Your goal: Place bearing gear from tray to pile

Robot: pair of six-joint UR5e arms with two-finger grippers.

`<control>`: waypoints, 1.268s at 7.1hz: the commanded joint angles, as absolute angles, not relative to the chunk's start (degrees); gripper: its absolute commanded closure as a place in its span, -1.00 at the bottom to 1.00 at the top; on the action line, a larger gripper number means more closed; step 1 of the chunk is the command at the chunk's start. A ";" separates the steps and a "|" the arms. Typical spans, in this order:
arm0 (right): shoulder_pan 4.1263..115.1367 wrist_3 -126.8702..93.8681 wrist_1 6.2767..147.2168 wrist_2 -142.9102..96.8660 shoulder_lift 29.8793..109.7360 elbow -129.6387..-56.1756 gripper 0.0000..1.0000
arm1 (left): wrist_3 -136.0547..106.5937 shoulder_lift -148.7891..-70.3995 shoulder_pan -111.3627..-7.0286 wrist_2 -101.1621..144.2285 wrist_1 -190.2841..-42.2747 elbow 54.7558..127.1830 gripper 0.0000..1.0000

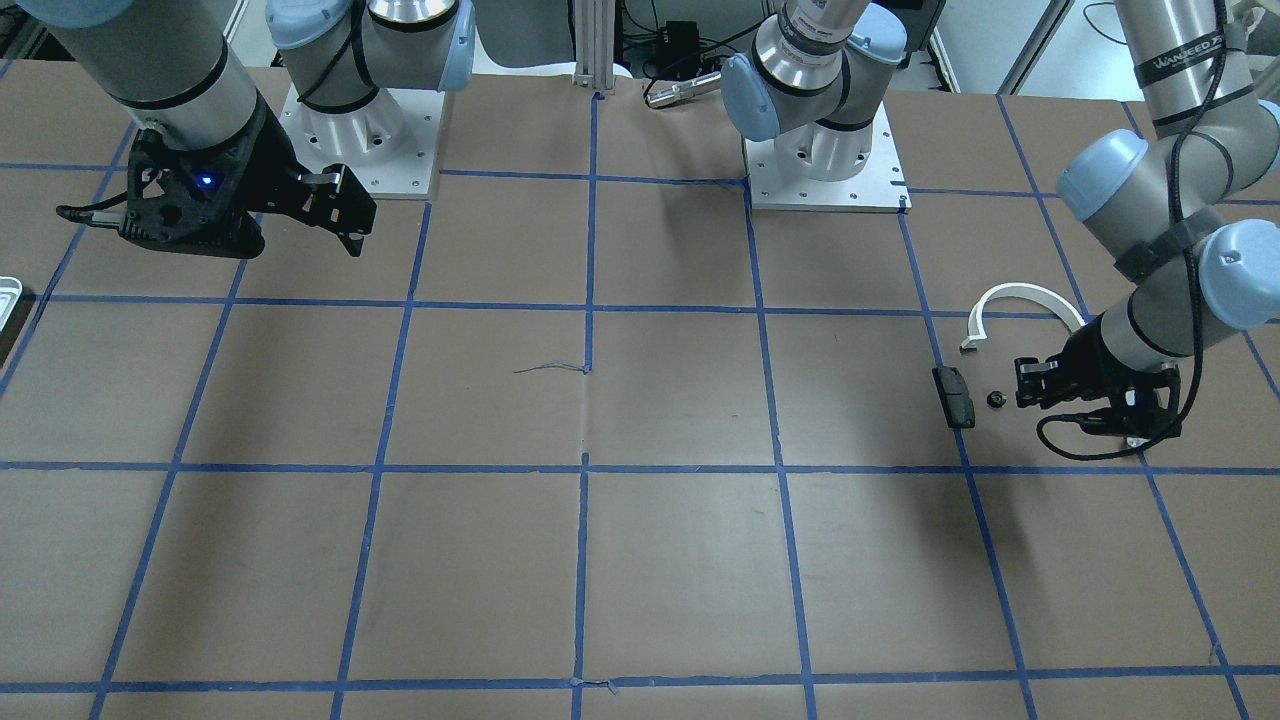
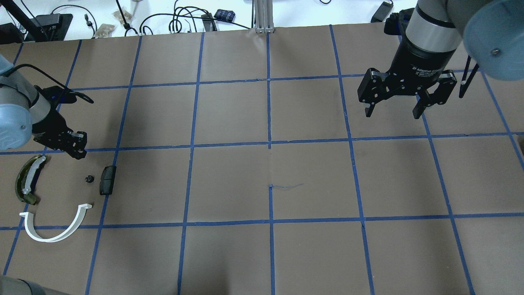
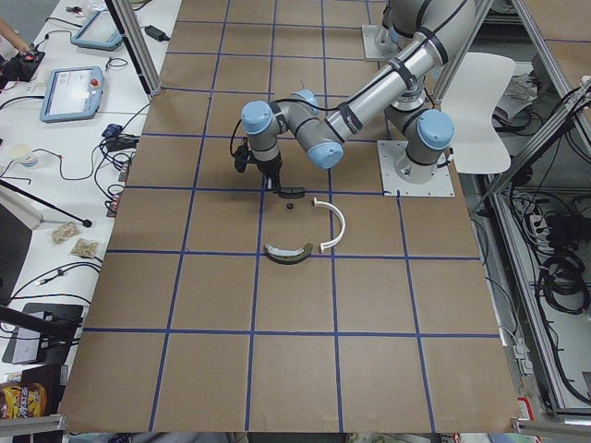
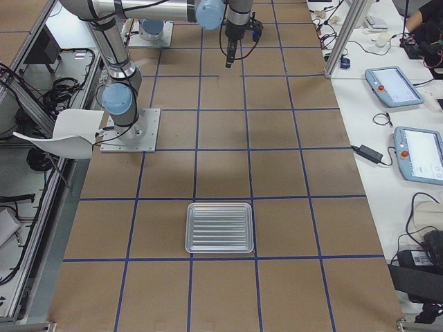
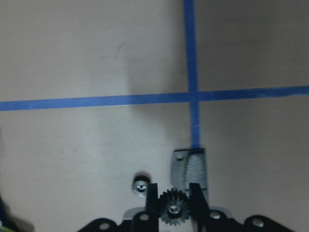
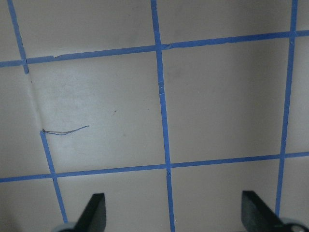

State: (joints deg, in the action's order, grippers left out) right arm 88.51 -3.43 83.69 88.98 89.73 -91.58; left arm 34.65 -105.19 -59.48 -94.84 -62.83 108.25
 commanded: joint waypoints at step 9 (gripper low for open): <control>88.51 -3.52 83.67 88.42 89.74 -91.58 -1.00 | 41.75 -106.17 -54.14 -94.57 -53.79 117.24 0.49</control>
State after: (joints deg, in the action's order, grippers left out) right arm 88.52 -3.51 83.67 88.59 89.76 -91.58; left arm 41.77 -106.08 -54.17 -94.56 -54.22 116.91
